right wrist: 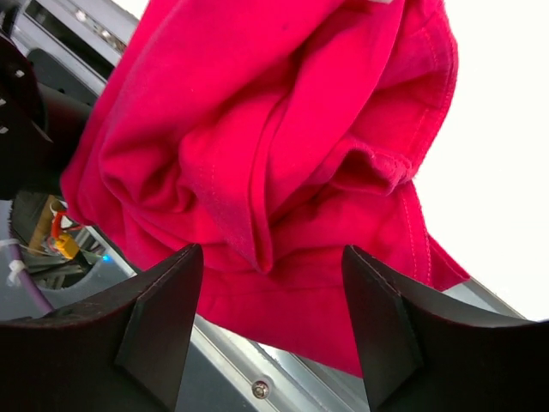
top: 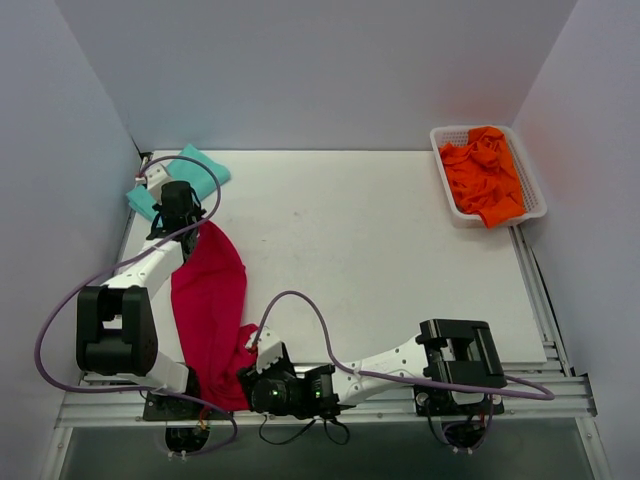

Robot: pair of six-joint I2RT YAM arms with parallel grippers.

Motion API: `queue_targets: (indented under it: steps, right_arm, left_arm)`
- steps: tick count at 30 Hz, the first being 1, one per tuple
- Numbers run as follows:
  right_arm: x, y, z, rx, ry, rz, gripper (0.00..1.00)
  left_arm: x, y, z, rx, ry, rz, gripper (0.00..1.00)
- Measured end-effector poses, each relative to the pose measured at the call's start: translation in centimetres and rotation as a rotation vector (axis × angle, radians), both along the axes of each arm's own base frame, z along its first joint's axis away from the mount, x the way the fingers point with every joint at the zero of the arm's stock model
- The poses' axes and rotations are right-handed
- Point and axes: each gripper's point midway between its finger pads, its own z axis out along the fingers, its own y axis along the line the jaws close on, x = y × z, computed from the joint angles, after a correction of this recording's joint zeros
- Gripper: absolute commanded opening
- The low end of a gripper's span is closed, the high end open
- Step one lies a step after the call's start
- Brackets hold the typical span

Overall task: Fold and stack the t-shirts
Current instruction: Flatten out the tshirt

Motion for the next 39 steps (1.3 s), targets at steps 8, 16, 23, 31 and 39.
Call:
queue_targets:
  steps: [8, 16, 23, 31, 39]
  right_arm:
    - [-0.2, 0.7, -0.1, 0.004, 0.006, 0.009, 0.51]
    - [-0.3, 1.4, 0.2, 0.014, 0.001, 0.016, 0.38]
    - [-0.5, 1.4, -0.6, -0.006, 0.006, 0.03, 0.28]
    - [-0.5, 1.4, -0.6, -0.007, 0.005, 0.03, 0.13]
    - [0.7, 0.2, -0.1, -0.039, -0.041, -0.013, 0.0]
  left_arm:
    - [0.0, 0.0, -0.1, -0.003, 0.001, 0.002, 0.02]
    - [0.0, 0.0, -0.1, -0.008, -0.002, 0.004, 0.02]
    - [0.0, 0.0, -0.1, -0.009, -0.002, 0.005, 0.02]
    - [0.0, 0.0, -0.1, -0.011, -0.002, 0.006, 0.02]
    - [0.0, 0.0, -0.1, -0.011, -0.002, 0.006, 0.02]
